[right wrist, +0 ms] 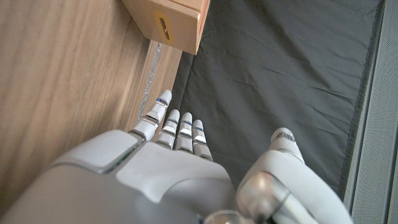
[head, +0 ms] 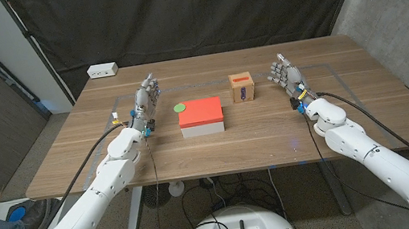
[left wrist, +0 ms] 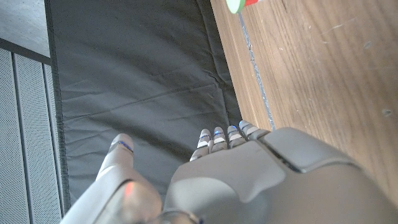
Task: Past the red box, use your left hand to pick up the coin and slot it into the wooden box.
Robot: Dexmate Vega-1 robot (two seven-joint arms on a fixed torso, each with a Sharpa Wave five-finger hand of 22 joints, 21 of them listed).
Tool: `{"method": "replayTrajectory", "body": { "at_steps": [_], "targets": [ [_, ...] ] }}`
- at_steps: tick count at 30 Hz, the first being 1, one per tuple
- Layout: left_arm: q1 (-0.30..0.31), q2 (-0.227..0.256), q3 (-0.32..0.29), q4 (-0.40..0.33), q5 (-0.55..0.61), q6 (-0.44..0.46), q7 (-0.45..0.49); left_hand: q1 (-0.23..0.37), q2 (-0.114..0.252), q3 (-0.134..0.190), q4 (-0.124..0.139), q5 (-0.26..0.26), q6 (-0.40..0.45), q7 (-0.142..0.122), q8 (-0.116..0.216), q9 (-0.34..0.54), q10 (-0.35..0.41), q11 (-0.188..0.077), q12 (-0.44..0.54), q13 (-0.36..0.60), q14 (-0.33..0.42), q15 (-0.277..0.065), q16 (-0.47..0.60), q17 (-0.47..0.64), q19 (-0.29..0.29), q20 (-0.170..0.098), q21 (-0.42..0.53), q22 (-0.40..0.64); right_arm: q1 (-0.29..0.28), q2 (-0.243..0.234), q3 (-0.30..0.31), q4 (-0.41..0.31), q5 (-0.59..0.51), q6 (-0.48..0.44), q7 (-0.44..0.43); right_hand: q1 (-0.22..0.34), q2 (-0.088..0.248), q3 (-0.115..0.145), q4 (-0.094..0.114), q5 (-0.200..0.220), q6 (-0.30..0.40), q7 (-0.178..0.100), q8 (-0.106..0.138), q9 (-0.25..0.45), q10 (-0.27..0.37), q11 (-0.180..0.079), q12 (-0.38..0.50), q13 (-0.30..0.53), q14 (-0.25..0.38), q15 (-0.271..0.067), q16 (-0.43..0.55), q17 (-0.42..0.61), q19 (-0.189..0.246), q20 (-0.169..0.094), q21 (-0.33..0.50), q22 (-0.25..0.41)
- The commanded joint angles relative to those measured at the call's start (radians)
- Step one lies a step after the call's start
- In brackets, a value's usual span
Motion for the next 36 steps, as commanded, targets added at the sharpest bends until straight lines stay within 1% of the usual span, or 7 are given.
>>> {"method": "replayTrajectory", "body": {
  "at_steps": [1,19,23,24,28,35,36],
  "targets": [
    [0.027,0.018,-0.009,-0.041,0.004,-0.016,0.0,0.001,-0.006,0.007,-0.001,0.007,0.008,0.006,0.009,0.002,-0.001,-0.003,0.009,0.002,-0.002,-0.001,0.007,0.004,-0.005,-0.038,0.005,0.004,-0.054,-0.009,-0.001,-0.071,-0.04,0.012,-0.069,0.006,0.003,0.006,-0.001,0.005,0.002,0.005,0.005,0.001,0.012,-0.001,0.007,-0.002,0.004,0.007,0.008,0.003,0.008,-0.001,0.004,0.002],
    [0.089,0.058,-0.047,-0.12,0.015,-0.005,0.076,0.016,0.018,0.014,-0.005,0.007,0.073,-0.007,0.022,0.002,0.06,-0.01,0.026,0.001,0.059,-0.009,0.019,0.002,0.045,-0.016,0.019,0.003,-0.085,-0.01,-0.008,-0.142,-0.105,0.027,-0.134,0.004,0.007,0.005,-0.006,0.005,0.005,0.0,0.006,0.001,0.019,0.001,0.009,-0.019,0.013,0.008,0.012,-0.006,0.019,0.0,-0.004,0.002],
    [0.102,0.064,-0.054,-0.139,0.028,0.009,0.117,0.019,0.028,0.015,-0.009,0.005,0.125,-0.007,0.022,0.003,0.161,-0.015,0.051,0.002,0.179,-0.016,0.043,0.004,0.15,0.024,0.046,0.006,-0.09,0.002,-0.01,-0.141,-0.108,0.035,-0.146,0.003,0.008,0.005,-0.007,0.005,0.008,-0.002,0.007,0.001,0.021,0.003,0.011,-0.023,0.014,0.009,0.013,-0.009,0.023,0.0,-0.006,0.002],
    [0.105,0.065,-0.055,-0.143,0.033,0.012,0.128,0.02,0.029,0.014,-0.01,0.004,0.143,-0.015,0.021,0.003,0.192,-0.015,0.055,0.002,0.227,-0.016,0.051,0.005,0.196,0.03,0.059,0.009,-0.09,0.004,-0.011,-0.141,-0.113,0.037,-0.151,0.003,0.009,0.005,-0.007,0.005,0.011,-0.001,0.008,0.001,0.022,0.004,0.011,-0.025,0.015,0.01,0.013,-0.009,0.025,0.001,-0.006,0.002],
    [0.117,0.078,-0.06,-0.173,0.05,0.046,0.173,0.014,0.028,0.01,-0.011,0.003,0.193,-0.029,0.022,0.005,0.29,-0.011,0.073,0.005,0.356,-0.012,0.074,0.01,0.293,0.058,0.093,0.023,-0.091,0.008,-0.012,-0.142,-0.12,0.038,-0.162,0.003,0.01,0.006,-0.009,0.005,0.014,-0.001,0.009,0.001,0.026,0.005,0.012,-0.029,0.016,0.013,0.013,-0.012,0.028,0.0,-0.008,0.002],
    [0.134,0.093,-0.068,-0.22,0.054,0.117,0.234,0.004,0.027,0.005,-0.006,0.003,0.297,-0.017,0.029,0.006,0.549,-0.007,0.13,0.014,0.611,-0.027,0.131,0.019,0.475,0.061,0.19,0.062,-0.086,0.014,-0.017,-0.141,-0.137,0.039,-0.173,0.003,0.013,0.006,-0.01,0.005,0.015,-0.002,0.009,0.001,0.029,0.004,0.013,-0.034,0.018,0.014,0.014,-0.015,0.031,0.001,-0.012,0.002],
    [0.137,0.095,-0.068,-0.226,0.055,0.126,0.242,0.004,0.027,0.005,-0.005,0.003,0.319,-0.014,0.031,0.007,0.599,0.005,0.141,0.017,0.656,-0.036,0.142,0.022,0.513,0.059,0.215,0.073,-0.086,0.017,-0.017,-0.14,-0.135,0.039,-0.175,0.003,0.013,0.006,-0.011,0.005,0.016,-0.002,0.009,0.001,0.03,0.005,0.013,-0.035,0.018,0.013,0.014,-0.015,0.032,0.002,-0.012,0.002]
  ]
}}
